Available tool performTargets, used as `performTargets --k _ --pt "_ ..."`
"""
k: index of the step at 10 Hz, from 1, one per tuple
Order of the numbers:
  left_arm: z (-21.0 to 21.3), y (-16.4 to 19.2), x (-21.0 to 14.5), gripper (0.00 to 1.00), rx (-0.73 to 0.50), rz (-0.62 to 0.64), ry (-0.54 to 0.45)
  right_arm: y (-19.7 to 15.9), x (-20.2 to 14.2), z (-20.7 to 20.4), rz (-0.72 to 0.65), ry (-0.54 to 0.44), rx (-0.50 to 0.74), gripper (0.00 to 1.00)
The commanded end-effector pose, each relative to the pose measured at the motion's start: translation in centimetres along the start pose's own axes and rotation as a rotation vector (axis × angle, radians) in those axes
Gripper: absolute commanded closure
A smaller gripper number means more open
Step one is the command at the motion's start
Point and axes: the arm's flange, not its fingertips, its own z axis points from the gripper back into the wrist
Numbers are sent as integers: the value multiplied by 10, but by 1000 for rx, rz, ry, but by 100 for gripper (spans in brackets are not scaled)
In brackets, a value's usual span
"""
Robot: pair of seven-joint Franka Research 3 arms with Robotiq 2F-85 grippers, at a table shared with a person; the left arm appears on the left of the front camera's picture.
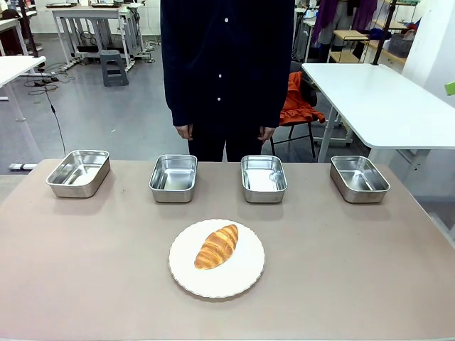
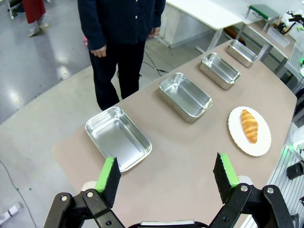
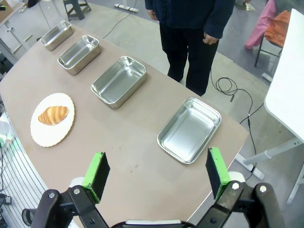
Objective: Place the bread in the container.
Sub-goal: Place the Butter Roll into the Airtight Container indicated by the human.
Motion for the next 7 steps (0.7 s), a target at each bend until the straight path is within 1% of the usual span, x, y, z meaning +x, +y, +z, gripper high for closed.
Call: performTargets --k 1,7 --pt "3 -1 0 0 -7 -8 -8 0 0 0 2 -20 14 0" --pt "3 -1 0 0 -7 -8 -8 0 0 0 2 -20 14 0"
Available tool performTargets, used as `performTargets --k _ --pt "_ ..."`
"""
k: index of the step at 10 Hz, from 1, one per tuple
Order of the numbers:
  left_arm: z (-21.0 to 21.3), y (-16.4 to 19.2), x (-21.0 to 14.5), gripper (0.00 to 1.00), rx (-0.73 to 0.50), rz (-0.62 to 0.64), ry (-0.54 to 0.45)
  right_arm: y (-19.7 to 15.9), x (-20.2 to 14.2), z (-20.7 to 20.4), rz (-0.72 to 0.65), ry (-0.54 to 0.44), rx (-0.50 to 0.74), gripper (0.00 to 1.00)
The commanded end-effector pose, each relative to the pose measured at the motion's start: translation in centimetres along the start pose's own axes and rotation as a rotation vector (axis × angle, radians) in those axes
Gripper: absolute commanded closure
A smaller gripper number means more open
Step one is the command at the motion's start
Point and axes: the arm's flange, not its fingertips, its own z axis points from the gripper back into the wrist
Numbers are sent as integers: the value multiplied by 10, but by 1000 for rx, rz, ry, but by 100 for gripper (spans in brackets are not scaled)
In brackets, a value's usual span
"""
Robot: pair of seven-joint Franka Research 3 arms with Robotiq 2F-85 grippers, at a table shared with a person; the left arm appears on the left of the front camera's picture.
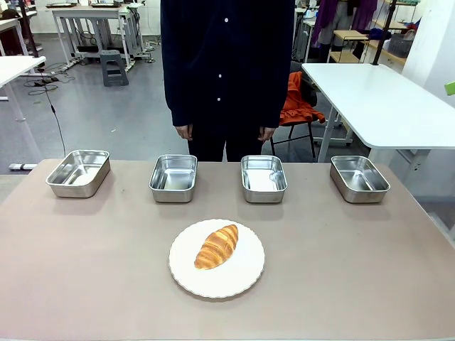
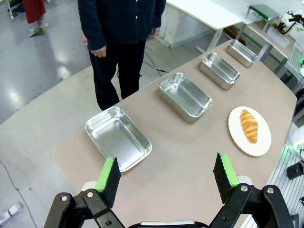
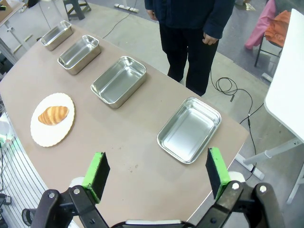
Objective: Place the bread in the container.
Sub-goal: Place the Butter Roll into the Airtight Container indicated by the human.
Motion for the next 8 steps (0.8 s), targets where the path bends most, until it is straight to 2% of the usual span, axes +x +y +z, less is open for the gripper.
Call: performTargets --k 1,8 --pt "3 -1 0 0 -7 -8 -8 0 0 0 2 -20 13 0" --pt "3 -1 0 0 -7 -8 -8 0 0 0 2 -20 13 0"
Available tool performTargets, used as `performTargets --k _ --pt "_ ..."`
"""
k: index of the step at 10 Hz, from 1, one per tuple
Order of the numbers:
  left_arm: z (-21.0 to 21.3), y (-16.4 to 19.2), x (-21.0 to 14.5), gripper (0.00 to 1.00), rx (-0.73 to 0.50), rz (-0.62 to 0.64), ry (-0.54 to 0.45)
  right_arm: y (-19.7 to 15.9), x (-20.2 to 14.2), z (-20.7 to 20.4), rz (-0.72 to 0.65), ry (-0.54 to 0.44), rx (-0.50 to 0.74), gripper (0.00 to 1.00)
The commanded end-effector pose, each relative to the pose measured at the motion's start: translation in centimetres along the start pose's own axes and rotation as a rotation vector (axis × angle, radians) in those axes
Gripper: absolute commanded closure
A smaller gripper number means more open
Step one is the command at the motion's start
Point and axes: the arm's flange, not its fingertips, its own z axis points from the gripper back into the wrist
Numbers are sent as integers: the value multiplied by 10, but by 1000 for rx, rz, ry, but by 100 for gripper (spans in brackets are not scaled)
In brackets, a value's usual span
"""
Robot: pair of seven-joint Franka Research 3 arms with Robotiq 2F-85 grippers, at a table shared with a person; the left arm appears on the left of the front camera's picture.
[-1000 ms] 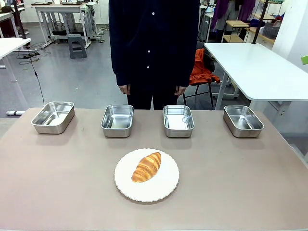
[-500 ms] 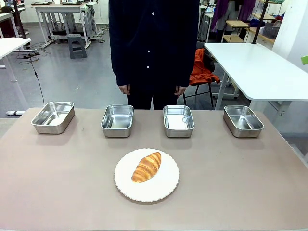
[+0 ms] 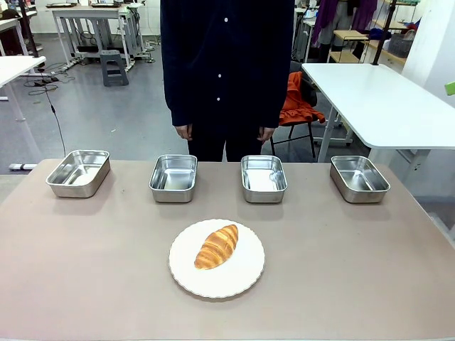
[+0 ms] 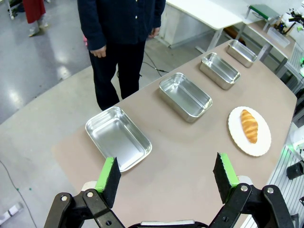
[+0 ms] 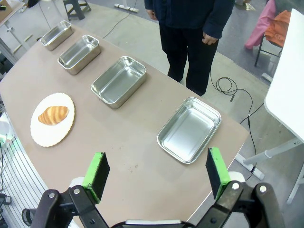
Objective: Place the bread in the container.
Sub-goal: Place the Butter Roll into the Airtight Container indicated by the human.
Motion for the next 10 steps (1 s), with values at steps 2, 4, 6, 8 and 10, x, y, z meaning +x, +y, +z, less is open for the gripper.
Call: performTargets --k 2,4,6,8,10 --pt "3 -1 0 0 -7 -8 -8 0 0 0 2 -20 13 0" --pt "3 -1 0 0 -7 -8 -8 0 0 0 2 -20 13 0" --pt "3 -1 0 0 -7 -8 -8 0 0 0 2 -20 13 0" --pt "3 -1 0 0 -7 -8 -8 0 0 0 2 -20 13 0" --pt "3 -1 0 0 -7 -8 -8 0 0 0 2 -20 13 0"
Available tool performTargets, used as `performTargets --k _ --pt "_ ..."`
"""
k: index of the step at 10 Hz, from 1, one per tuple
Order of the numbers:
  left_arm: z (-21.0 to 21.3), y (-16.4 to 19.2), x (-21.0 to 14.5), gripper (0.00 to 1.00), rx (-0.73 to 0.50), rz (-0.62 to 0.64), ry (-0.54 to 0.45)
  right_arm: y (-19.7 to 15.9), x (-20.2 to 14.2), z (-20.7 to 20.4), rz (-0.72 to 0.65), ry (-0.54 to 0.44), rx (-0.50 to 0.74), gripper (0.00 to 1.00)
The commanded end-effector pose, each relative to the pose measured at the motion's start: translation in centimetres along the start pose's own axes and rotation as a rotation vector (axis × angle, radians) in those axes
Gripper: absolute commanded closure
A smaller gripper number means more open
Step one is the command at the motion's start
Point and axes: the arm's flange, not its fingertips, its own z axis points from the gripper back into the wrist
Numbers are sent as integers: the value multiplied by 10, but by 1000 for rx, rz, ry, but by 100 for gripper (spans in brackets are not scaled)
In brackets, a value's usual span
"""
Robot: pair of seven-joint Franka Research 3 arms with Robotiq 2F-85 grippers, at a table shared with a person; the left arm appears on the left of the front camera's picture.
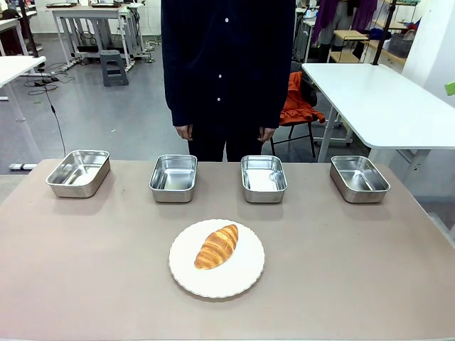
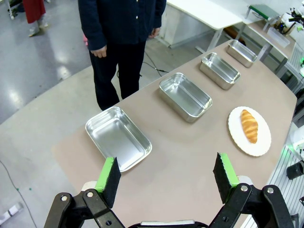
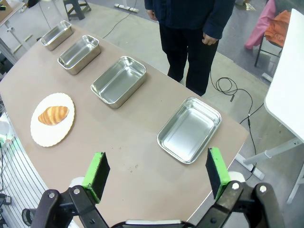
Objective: Place the bread in the container.
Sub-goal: Place the Butter Roll into the Airtight Container indicated by the human.
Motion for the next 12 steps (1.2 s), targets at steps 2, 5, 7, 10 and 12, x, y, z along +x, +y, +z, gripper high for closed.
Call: performTargets --k 2,5,7,10,12 --pt "3 -1 0 0 -7 -8 -8 0 0 0 2 -20 13 0" --pt "3 -1 0 0 -7 -8 -8 0 0 0 2 -20 13 0" --pt "3 -1 0 0 -7 -8 -8 0 0 0 2 -20 13 0" --pt "3 -1 0 0 -7 -8 -8 0 0 0 2 -20 13 0" --pt "3 -1 0 0 -7 -8 -8 0 0 0 2 -20 13 0"
